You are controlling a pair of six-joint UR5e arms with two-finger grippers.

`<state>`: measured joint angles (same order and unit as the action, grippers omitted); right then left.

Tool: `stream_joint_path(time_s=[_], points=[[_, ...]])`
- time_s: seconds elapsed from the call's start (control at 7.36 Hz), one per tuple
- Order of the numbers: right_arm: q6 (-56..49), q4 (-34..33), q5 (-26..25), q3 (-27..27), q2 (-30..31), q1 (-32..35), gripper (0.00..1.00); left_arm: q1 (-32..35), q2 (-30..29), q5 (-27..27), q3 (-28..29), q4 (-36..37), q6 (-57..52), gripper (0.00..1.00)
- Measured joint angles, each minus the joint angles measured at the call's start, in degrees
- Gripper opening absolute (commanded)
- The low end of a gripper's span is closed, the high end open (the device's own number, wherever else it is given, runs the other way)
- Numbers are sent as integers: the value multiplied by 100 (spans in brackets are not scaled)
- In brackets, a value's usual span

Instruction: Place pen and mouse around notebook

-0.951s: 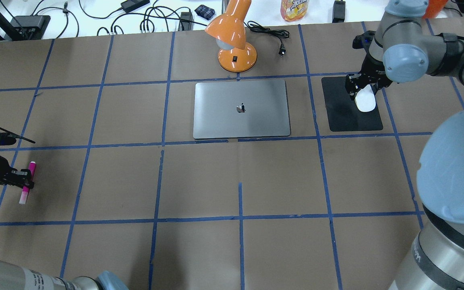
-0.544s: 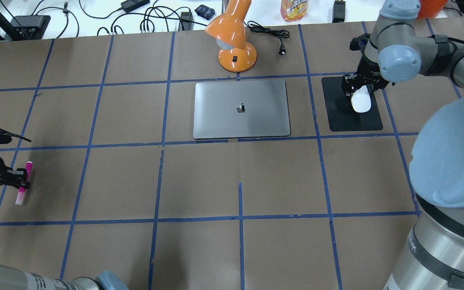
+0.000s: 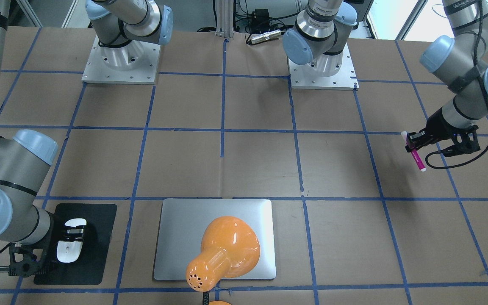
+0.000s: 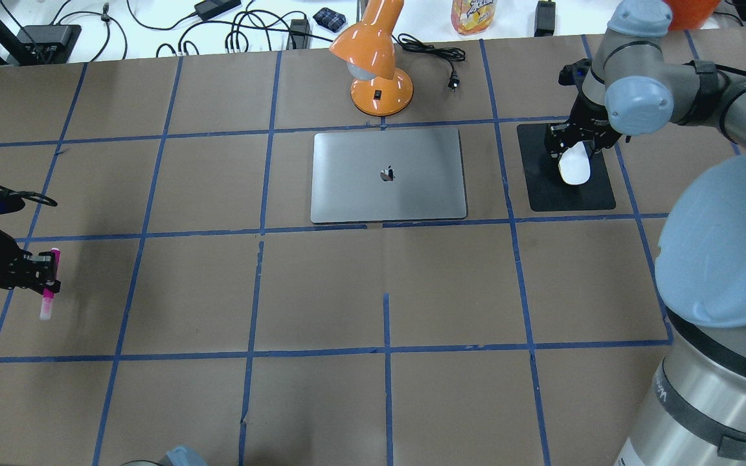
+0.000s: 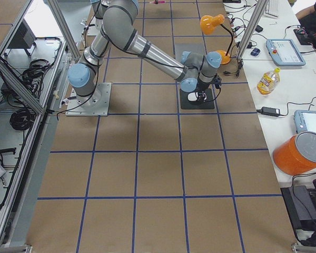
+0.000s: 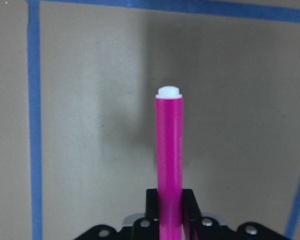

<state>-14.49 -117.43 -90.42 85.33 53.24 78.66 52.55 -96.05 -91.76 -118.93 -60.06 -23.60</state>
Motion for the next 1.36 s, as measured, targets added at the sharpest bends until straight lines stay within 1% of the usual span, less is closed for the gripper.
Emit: stream_joint_path(time_s=[0.27, 0.41, 0.54, 0.68, 0.95, 1.09, 1.36], points=[[8, 1, 7, -26, -19, 0, 95, 817, 509, 84, -222, -300, 1748, 4], [16, 12, 3, -38, -12, 0, 98, 1408, 688, 87, -300, -336, 2717, 4], [28, 65, -16, -56, 37, -4, 99, 2032, 736, 84, -332, -327, 3804, 4], [36, 255, -43, -82, 194, -14, 99, 2607, 688, 96, -341, -292, 4908, 1], [102, 1100, -60, -131, 882, -9, 100, 3628, 455, 190, -331, -90, 7133, 1], [252, 1615, -52, -144, 1315, 15, 100, 4092, 263, 343, -313, 251, 8276, 0], [665, 2449, -48, -160, 2110, 233, 100, 4732, -276, 760, -181, 1016, 10348, 0]])
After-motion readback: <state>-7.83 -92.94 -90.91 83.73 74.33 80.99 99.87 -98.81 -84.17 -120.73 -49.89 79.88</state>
